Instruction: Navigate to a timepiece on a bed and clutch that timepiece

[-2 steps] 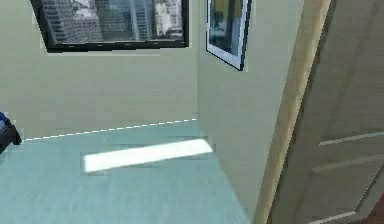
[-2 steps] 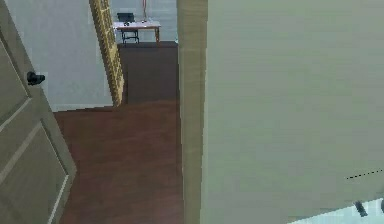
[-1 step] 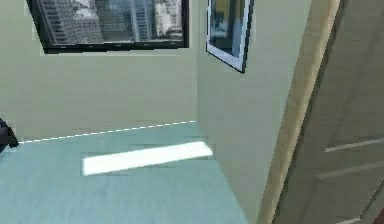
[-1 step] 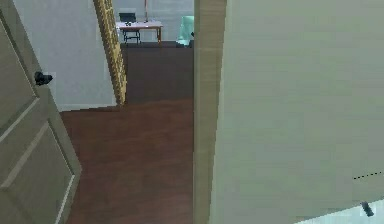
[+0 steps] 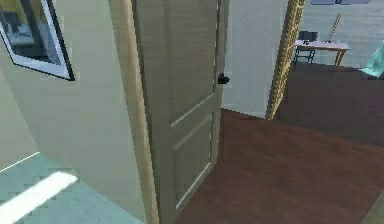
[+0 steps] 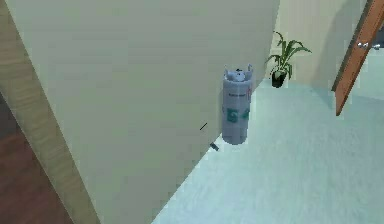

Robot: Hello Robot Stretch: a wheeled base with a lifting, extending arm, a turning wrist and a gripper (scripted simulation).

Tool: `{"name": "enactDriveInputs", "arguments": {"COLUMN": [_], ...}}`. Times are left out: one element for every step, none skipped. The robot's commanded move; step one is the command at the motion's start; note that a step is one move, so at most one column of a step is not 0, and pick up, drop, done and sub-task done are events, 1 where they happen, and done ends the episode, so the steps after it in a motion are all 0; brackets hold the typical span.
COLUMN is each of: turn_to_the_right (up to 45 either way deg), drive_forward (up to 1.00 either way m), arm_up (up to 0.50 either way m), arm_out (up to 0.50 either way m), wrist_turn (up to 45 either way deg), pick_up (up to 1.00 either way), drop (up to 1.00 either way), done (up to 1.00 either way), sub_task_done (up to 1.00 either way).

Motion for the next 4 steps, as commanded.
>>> {"name": "enactDriveInputs", "arguments": {"turn_to_the_right": [0.0,30.0,0.0,45.0], "drive_forward": [0.35,0.00,0.75,0.00], "arm_up": [0.00,0.00,0.00,0.00], "arm_out": [0.00,0.00,0.00,0.00], "wrist_turn": [0.0,0.0,0.0,0.0], "pick_up": [0.00,0.00,0.00,0.00], "drop": [0.00,0.00,0.00,0.00], "done": [0.00,0.00,0.00,0.00], "sub_task_done": [0.00,0.00,0.00,0.00]}}
